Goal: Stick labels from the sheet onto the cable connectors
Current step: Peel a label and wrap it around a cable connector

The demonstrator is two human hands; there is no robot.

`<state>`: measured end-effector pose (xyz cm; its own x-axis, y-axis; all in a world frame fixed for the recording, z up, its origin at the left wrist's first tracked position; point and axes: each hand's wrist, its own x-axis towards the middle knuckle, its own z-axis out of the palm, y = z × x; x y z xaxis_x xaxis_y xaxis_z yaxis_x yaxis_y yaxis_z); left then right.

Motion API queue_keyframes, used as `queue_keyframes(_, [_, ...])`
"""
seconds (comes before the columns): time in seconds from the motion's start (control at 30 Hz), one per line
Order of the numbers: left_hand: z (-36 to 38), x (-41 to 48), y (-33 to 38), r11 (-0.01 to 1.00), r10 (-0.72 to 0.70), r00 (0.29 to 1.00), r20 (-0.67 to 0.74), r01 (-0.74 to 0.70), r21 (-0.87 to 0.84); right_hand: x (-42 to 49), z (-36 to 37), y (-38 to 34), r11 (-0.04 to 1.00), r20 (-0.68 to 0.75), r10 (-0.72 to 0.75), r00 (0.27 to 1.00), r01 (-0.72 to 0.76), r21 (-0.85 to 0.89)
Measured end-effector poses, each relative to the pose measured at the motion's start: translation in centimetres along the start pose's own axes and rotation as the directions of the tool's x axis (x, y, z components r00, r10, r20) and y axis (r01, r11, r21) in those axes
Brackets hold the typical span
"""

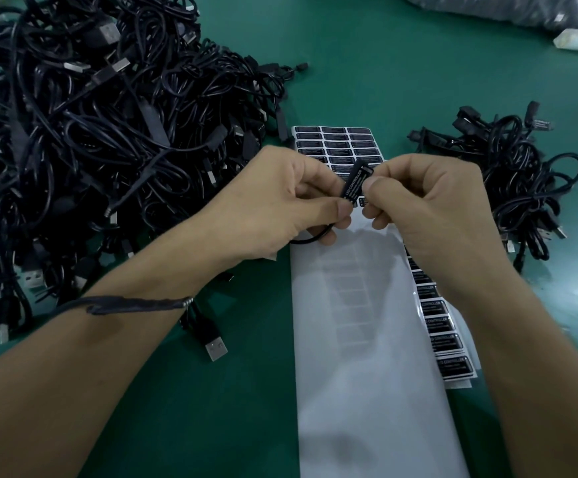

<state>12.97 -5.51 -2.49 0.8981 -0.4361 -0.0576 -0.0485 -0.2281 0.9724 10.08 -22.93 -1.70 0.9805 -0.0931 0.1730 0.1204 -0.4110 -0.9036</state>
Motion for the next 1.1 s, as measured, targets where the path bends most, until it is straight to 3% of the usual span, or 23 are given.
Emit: queue_keyframes(1.1, [-0.08, -0.23, 0.33, 0.999, -0.017, 0.999, -0.030, 0.018, 0.032, -0.07, 0.05, -0.06, 0.994, -0.039, -0.078, 0.996, 0.075, -0.084])
